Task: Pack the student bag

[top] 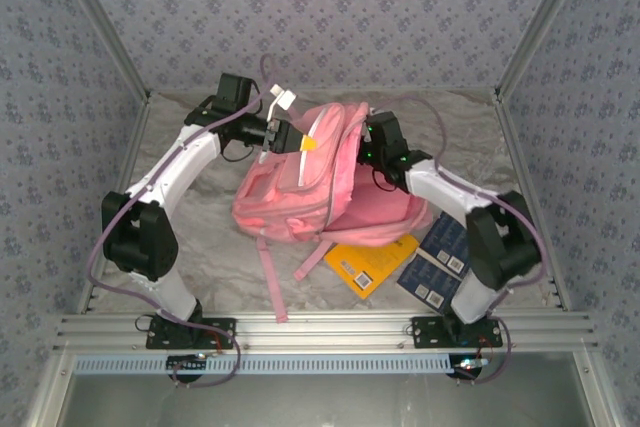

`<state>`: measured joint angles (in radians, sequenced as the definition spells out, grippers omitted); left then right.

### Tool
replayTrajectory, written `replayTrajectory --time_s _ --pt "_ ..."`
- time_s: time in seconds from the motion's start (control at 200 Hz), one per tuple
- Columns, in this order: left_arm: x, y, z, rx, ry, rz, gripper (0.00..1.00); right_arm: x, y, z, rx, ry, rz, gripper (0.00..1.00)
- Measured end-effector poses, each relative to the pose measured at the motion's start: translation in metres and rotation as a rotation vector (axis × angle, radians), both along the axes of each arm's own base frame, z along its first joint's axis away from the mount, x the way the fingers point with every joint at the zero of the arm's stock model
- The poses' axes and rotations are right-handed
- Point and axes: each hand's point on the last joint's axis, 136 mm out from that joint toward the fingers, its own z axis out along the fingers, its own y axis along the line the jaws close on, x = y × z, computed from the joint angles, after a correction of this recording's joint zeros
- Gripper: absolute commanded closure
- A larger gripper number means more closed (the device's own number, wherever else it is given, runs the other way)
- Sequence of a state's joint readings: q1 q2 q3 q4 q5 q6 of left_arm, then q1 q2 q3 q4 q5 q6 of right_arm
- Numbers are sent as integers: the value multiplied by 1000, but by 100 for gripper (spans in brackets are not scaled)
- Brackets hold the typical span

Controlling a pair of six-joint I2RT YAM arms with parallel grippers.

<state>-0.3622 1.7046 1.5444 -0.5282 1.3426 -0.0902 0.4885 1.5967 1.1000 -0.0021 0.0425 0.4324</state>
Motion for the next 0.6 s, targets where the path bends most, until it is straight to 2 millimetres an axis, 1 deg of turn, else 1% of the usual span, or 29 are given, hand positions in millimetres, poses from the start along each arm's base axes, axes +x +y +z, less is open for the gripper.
replayTrajectory --time_s 0.09,0.16,0.195,0.225,0.275,0.29,0.305,0.325,0.33,0.345,0.35,0.36,0.41,0.475,0.6 --pt "0 0 0 1 6 0 100 -16 -16 25 2 -65 -35 1" --pt "-1 -1 0 2 8 -1 100 -23 -33 38 36 -107 -58 10" --pt "-1 -1 0 3 12 -2 100 -25 -44 40 59 -116 -70 17" --pt "-1 -2 0 4 16 -1 100 -28 -54 40 85 -116 -85 25" --pt "-1 -3 0 6 21 0 100 -32 -70 37 116 -101 -115 46" --pt "-1 -3 0 6 23 -1 100 -33 -74 36 122 -96 -123 53" --pt "-1 -3 0 6 22 0 100 -34 -78 34 128 -88 -134 62" --pt "-1 -4 0 7 26 0 100 -34 -81 33 134 -79 -141 73" --pt "-2 -4 -1 7 27 -1 100 -34 -81 32 135 -75 -142 73" --pt "-1 -4 -1 7 26 0 100 -35 -82 31 142 -66 -149 79" --pt "-1 -4 -1 7 26 0 100 -35 -82 31 144 -66 -150 79" --pt "-2 -4 -1 7 27 -1 100 -35 -82 30 145 -61 -148 85" --pt "-2 -4 -1 7 31 -1 100 -38 -78 25 155 -27 -141 100" --pt "-1 -5 -1 7 29 1 100 -43 -70 15 154 17 -128 100" --pt "-2 -6 -1 8 33 0 100 -44 -52 -10 119 112 -95 100"
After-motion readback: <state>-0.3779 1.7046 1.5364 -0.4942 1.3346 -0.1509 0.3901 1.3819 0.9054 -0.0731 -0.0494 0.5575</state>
